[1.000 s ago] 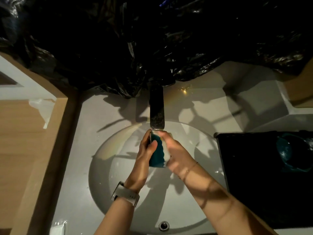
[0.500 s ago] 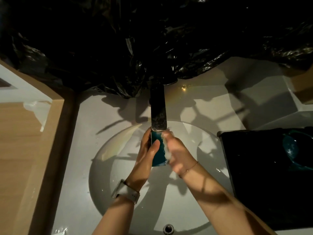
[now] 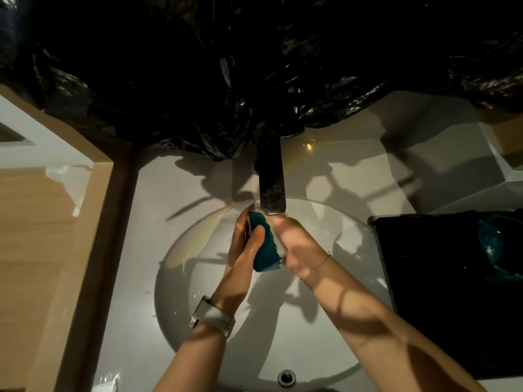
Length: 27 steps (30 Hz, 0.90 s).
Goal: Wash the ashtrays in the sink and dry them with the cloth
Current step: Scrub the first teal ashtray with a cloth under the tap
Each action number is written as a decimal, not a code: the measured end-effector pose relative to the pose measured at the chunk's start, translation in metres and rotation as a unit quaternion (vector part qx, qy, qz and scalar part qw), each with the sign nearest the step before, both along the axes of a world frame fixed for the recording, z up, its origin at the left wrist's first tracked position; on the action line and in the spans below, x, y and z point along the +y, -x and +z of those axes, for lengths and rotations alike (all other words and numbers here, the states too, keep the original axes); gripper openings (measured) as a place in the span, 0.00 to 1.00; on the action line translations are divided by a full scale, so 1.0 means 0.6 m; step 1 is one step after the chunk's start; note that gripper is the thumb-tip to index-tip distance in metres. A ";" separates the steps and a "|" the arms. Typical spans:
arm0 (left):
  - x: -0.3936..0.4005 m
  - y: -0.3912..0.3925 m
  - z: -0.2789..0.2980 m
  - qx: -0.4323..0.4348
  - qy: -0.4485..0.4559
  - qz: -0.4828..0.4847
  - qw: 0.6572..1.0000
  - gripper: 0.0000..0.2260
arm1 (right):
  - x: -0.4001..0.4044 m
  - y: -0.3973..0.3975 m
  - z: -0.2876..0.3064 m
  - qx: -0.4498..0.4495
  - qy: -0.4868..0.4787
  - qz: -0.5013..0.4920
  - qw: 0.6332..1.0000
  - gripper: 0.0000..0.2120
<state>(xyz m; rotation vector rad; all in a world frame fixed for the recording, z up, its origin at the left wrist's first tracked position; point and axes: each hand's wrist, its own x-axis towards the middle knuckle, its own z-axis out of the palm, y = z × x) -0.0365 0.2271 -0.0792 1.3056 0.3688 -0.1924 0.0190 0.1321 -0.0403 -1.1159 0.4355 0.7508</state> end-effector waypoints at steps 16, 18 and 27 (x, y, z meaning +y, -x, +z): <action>0.017 -0.009 0.012 0.210 0.320 0.043 0.923 0.27 | -0.091 0.055 0.023 -0.172 0.099 -0.014 0.980 0.10; 0.021 -0.004 0.006 0.194 0.355 0.039 0.914 0.28 | -0.113 0.045 0.031 -0.196 0.093 -0.020 0.976 0.14; 0.006 0.002 -0.001 0.163 0.383 0.011 0.909 0.28 | -0.092 0.024 -0.018 -0.297 0.313 0.182 0.883 0.17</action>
